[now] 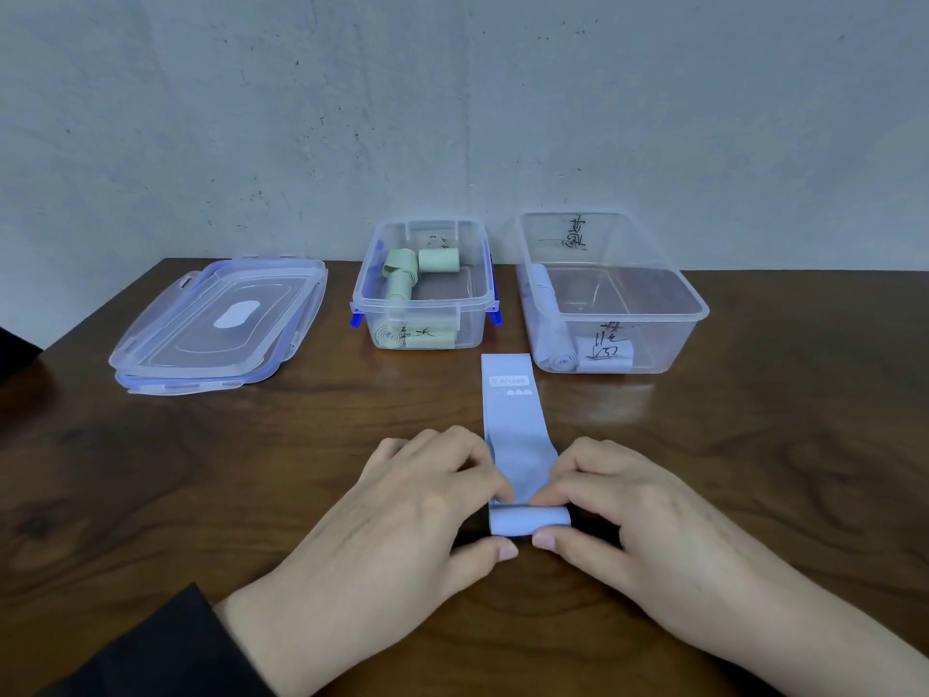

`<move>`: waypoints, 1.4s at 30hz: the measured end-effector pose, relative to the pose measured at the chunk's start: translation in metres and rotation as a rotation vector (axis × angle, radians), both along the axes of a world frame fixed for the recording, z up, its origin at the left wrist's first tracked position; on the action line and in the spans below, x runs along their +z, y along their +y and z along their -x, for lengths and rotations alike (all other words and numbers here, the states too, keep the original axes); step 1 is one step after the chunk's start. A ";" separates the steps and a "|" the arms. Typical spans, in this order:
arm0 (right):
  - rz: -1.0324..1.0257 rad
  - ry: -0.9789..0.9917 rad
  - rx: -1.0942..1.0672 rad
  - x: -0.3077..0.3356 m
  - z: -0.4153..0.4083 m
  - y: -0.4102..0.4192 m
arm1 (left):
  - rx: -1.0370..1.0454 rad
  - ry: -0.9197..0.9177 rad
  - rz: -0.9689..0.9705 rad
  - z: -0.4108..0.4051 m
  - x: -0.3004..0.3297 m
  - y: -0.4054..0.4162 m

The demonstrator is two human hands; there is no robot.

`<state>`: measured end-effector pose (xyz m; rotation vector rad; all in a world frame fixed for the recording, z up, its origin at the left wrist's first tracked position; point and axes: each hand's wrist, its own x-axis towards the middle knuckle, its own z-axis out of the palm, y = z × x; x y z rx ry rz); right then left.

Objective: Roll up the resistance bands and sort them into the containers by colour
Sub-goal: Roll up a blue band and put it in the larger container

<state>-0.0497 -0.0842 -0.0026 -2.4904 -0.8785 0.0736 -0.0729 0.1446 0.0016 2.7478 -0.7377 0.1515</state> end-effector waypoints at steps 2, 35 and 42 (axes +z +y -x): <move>-0.004 -0.009 0.003 0.000 0.000 -0.001 | -0.016 -0.004 -0.021 0.001 0.001 0.000; 0.064 -0.061 0.021 -0.001 0.002 0.007 | 0.099 0.000 -0.139 -0.020 -0.016 0.014; 0.032 -0.093 -0.011 0.000 0.002 0.008 | 0.115 0.000 -0.084 -0.018 -0.013 0.012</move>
